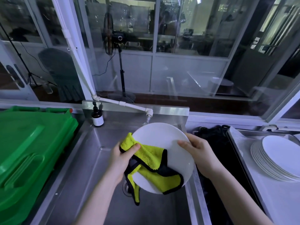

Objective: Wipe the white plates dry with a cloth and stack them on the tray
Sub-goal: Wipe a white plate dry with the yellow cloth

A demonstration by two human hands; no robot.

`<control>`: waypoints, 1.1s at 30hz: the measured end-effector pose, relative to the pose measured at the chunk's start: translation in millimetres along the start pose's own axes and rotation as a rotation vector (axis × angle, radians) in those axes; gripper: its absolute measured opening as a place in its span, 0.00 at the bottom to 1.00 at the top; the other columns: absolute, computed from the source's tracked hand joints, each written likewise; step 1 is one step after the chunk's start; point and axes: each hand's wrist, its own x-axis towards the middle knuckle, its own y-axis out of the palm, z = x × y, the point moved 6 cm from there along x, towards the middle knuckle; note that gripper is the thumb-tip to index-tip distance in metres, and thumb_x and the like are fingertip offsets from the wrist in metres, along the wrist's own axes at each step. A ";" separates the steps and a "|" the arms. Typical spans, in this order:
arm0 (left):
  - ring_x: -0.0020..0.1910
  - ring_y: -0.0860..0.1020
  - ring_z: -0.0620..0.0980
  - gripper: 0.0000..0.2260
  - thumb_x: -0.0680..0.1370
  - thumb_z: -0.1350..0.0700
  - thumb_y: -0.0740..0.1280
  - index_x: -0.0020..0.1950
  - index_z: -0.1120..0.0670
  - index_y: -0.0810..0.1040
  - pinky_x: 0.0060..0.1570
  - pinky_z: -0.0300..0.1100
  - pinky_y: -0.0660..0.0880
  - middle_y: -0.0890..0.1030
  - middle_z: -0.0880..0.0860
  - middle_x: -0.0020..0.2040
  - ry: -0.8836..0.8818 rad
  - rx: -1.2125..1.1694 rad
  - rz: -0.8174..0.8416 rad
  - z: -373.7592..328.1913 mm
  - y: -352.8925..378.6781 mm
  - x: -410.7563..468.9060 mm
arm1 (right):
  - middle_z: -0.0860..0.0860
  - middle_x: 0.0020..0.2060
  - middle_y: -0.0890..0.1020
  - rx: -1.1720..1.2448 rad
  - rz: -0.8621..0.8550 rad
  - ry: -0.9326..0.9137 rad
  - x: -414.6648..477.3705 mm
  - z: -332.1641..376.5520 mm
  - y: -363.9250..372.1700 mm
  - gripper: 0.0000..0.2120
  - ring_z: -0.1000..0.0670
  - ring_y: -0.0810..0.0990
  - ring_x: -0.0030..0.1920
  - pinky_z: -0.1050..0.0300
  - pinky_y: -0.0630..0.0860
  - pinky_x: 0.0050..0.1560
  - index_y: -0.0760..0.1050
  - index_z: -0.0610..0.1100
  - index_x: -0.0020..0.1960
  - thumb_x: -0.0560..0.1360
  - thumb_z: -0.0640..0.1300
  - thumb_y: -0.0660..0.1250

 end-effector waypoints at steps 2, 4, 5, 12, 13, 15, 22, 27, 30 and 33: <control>0.46 0.84 0.44 0.13 0.69 0.59 0.78 0.51 0.50 0.81 0.44 0.34 0.76 0.86 0.47 0.45 0.123 0.203 0.126 -23.4 1.8 8.3 | 0.39 0.46 0.84 -0.073 0.042 -0.007 1.1 4.8 3.0 0.07 0.49 0.80 0.45 0.51 0.74 0.45 0.83 0.42 0.54 0.80 0.40 0.67; 0.43 0.81 0.41 0.17 0.66 0.57 0.80 0.50 0.46 0.81 0.44 0.31 0.74 0.85 0.46 0.44 0.259 0.499 0.272 -46.7 14.6 13.5 | 0.41 0.44 0.83 -0.297 0.128 -0.080 7.4 18.6 13.1 0.06 0.54 0.78 0.42 0.55 0.74 0.43 0.83 0.41 0.51 0.80 0.39 0.67; 0.43 0.80 0.43 0.18 0.65 0.56 0.81 0.50 0.45 0.80 0.47 0.35 0.74 0.84 0.46 0.44 0.321 0.651 0.331 -54.0 24.2 14.7 | 0.42 0.41 0.82 -0.439 0.182 -0.127 10.1 24.6 22.5 0.05 0.56 0.75 0.39 0.56 0.72 0.42 0.82 0.39 0.48 0.79 0.39 0.68; 0.50 0.82 0.57 0.15 0.71 0.62 0.76 0.56 0.55 0.81 0.50 0.49 0.79 0.86 0.57 0.49 0.063 0.053 0.093 -19.1 6.6 7.2 | 0.47 0.43 0.85 -0.161 0.038 -0.054 12.5 19.2 6.3 0.07 0.52 0.80 0.44 0.54 0.75 0.46 0.84 0.42 0.53 0.79 0.38 0.68; 0.50 0.82 0.59 0.14 0.72 0.62 0.74 0.57 0.59 0.80 0.48 0.50 0.81 0.85 0.60 0.50 -0.035 -0.121 0.014 -2.0 6.2 0.5 | 0.45 0.43 0.84 -0.035 -0.045 -0.028 11.9 15.0 0.0 0.07 0.50 0.79 0.44 0.52 0.74 0.46 0.84 0.43 0.53 0.79 0.38 0.67; 0.54 0.82 0.60 0.16 0.75 0.60 0.71 0.62 0.63 0.77 0.52 0.53 0.81 0.83 0.63 0.54 -0.171 -0.313 -0.068 27.8 15.0 -13.1 | 0.42 0.45 0.84 0.188 -0.200 0.064 6.9 -1.1 -3.5 0.08 0.45 0.80 0.46 0.46 0.75 0.48 0.85 0.45 0.51 0.79 0.37 0.67; 0.51 0.83 0.60 0.13 0.74 0.63 0.73 0.58 0.63 0.79 0.52 0.53 0.80 0.84 0.63 0.53 -0.109 -0.179 -0.094 15.0 2.5 -8.5 | 0.45 0.45 0.85 0.127 -0.016 0.161 -8.5 -22.7 -4.3 0.09 0.43 0.81 0.46 0.46 0.75 0.44 0.83 0.51 0.54 0.77 0.40 0.71; 0.43 0.82 0.46 0.16 0.69 0.60 0.78 0.54 0.49 0.82 0.50 0.41 0.76 0.86 0.51 0.45 0.295 0.399 0.258 -49.9 29.8 1.2 | 0.54 0.33 0.78 -0.485 0.177 -0.100 17.8 26.5 10.5 0.11 0.57 0.75 0.35 0.60 0.71 0.37 0.80 0.43 0.44 0.76 0.51 0.72; 0.42 0.80 0.45 0.16 0.69 0.59 0.79 0.54 0.48 0.81 0.49 0.41 0.75 0.85 0.51 0.44 0.369 0.529 0.358 -63.4 42.5 4.3 | 0.56 0.26 0.68 -0.602 0.164 -0.203 19.6 33.8 21.3 0.18 0.58 0.66 0.29 0.63 0.62 0.32 0.73 0.39 0.36 0.79 0.50 0.69; 0.45 0.83 0.48 0.16 0.71 0.60 0.77 0.55 0.48 0.81 0.50 0.43 0.77 0.86 0.51 0.46 0.281 0.329 0.261 -53.3 31.3 3.3 | 0.55 0.29 0.70 -0.491 0.070 -0.212 19.0 30.9 11.1 0.21 0.57 0.66 0.31 0.57 0.64 0.34 0.74 0.33 0.40 0.79 0.51 0.69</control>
